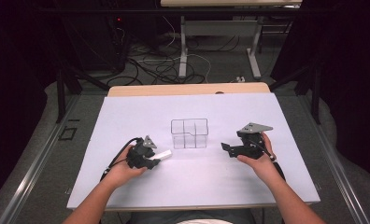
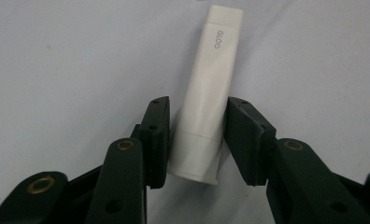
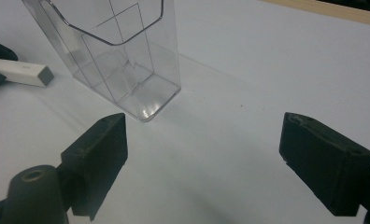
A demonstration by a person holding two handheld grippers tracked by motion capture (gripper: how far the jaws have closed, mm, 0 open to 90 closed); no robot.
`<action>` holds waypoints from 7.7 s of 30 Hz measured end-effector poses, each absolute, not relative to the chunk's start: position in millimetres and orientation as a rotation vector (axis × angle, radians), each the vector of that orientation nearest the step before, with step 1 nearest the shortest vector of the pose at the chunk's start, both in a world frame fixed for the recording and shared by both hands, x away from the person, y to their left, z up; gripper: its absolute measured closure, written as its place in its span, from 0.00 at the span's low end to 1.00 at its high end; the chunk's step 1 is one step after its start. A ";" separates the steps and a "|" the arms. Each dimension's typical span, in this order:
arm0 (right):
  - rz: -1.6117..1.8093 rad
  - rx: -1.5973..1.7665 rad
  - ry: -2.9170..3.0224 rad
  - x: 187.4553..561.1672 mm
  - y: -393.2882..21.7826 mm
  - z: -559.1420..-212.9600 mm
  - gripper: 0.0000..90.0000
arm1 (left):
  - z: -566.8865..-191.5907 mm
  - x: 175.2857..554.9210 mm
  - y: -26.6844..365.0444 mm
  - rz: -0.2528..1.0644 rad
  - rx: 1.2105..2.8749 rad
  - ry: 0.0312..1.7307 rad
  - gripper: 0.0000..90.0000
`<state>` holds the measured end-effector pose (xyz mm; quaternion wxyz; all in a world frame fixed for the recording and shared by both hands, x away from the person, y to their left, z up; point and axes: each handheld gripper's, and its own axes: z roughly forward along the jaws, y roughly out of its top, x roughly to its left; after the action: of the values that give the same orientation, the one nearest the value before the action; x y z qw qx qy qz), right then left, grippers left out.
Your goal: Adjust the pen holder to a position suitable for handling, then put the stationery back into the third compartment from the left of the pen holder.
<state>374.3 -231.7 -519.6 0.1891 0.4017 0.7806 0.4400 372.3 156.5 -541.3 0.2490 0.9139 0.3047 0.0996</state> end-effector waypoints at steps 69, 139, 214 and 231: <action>1.189 0.764 2.244 356.6 -204.4 -498.1 0.20 | -494.7 365.2 134.7 -0.066 2.456 0.879 0.75; 0.527 -0.461 2.122 291.8 -96.7 -532.1 0.77 | -497.0 374.6 78.6 -0.433 2.324 0.975 0.75; 1.171 0.259 2.168 355.8 -130.2 -474.3 0.78 | -505.0 367.3 174.1 0.292 2.007 1.116 0.00; 1.452 0.647 2.111 394.1 -148.5 -481.1 0.78 | -510.9 358.5 176.1 0.319 2.003 1.092 0.00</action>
<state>394.1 -148.5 -481.1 0.2470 0.2374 0.7740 0.5325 358.5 176.1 -510.9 0.4067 0.7944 0.4330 0.1266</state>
